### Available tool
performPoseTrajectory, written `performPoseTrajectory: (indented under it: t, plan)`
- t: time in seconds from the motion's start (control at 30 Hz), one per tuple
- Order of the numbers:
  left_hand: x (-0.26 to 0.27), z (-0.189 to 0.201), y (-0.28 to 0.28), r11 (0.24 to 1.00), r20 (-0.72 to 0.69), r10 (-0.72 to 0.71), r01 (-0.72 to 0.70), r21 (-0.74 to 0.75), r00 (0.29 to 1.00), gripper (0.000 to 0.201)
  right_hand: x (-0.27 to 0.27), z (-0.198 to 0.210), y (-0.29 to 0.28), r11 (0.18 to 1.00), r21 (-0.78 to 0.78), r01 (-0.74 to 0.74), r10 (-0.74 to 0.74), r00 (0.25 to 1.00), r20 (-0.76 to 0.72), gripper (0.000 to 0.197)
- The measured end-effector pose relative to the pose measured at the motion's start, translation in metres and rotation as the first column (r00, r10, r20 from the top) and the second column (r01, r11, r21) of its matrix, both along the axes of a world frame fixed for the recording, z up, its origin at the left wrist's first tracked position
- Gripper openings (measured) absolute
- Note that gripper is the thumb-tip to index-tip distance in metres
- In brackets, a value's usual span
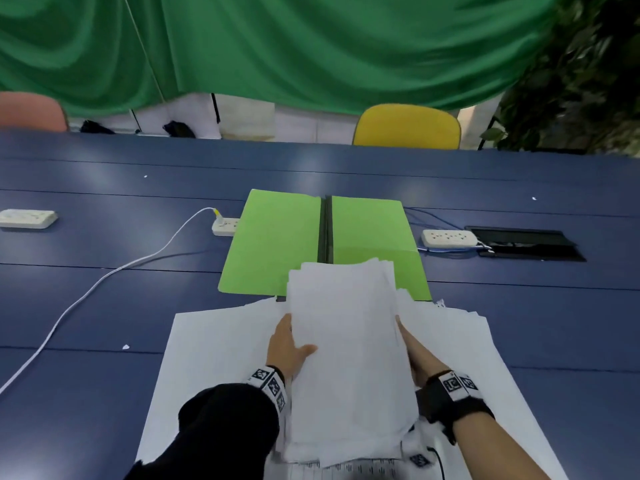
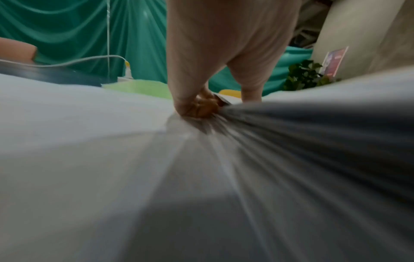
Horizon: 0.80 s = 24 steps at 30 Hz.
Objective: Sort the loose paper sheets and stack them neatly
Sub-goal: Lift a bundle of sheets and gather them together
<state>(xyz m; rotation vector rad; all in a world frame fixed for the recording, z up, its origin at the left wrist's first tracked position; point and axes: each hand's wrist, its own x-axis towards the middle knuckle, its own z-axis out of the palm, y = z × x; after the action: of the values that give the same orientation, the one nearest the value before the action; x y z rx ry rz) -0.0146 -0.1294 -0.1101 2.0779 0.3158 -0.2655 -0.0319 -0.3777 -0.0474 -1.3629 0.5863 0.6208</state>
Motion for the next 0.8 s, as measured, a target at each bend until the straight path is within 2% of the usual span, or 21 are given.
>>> performPoseTrajectory:
  t: [0.1, 0.13, 0.2, 0.27, 0.33, 0.4, 0.47, 0.6, 0.7, 0.77, 0.8]
  plan:
    - [0.007, -0.024, 0.001, 1.0, -0.011, -0.003, 0.004, 0.021, 1.0, 0.087, -0.002, 0.011, -0.003, 0.983, 0.166, 0.073, -0.057, 0.994, -0.097, 0.065]
    - [0.006, -0.024, 0.002, 1.0, -0.003, -0.014, 0.014, 0.023, 1.0, 0.086, 0.0, 0.009, -0.006, 0.969, 0.206, 0.135, -0.113, 0.987, -0.116, 0.067]
    - [0.0, -0.007, 0.002, 1.0, 0.006, -0.024, 0.024, -0.007, 1.0, 0.082, 0.002, 0.006, -0.01, 0.967, 0.215, 0.139, -0.124, 0.989, -0.08, 0.068]
    - [-0.002, 0.002, 0.002, 0.999, -0.01, -0.035, 0.035, 0.005, 0.999, 0.078, 0.0, 0.002, -0.013, 0.973, 0.195, 0.12, -0.114, 0.993, -0.041, 0.049]
    - [-0.004, 0.008, 0.001, 0.995, -0.021, -0.046, 0.047, 0.086, 0.999, 0.068, 0.002, -0.005, -0.013, 0.99, 0.12, 0.07, -0.071, 0.997, 0.004, 0.014]
    - [-0.009, 0.012, -0.002, 0.993, -0.012, -0.033, 0.034, 0.111, 0.999, 0.068, 0.006, -0.013, -0.005, 0.995, -0.097, -0.032, 0.037, 0.998, 0.052, 0.02]
    - [-0.012, 0.009, -0.005, 0.992, -0.001, -0.036, 0.036, 0.119, 0.999, 0.077, 0.009, -0.025, 0.005, 0.974, -0.214, -0.072, 0.097, 0.989, 0.111, 0.035]
    - [-0.019, 0.008, -0.006, 0.995, 0.029, -0.055, 0.053, 0.083, 0.998, 0.091, 0.003, -0.033, 0.007, 0.981, -0.195, -0.012, 0.059, 0.97, 0.236, 0.043]
    - [-0.023, 0.007, -0.002, 0.995, 0.038, 0.048, -0.044, -0.091, 0.998, 0.105, -0.007, -0.026, 0.003, 0.996, -0.093, -0.011, 0.04, 0.945, 0.325, 0.067]
    - [-0.024, 0.014, 0.0, 0.933, 0.016, 0.163, -0.149, -0.327, 0.986, 0.123, -0.013, -0.017, 0.0, 0.998, -0.054, -0.021, 0.04, 0.919, 0.393, 0.065]
    - [-0.024, 0.02, 0.0, 0.879, 0.007, 0.205, -0.181, -0.44, 0.979, 0.123, -0.016, -0.012, -0.001, 0.999, -0.033, -0.026, 0.037, 0.906, 0.423, 0.066]
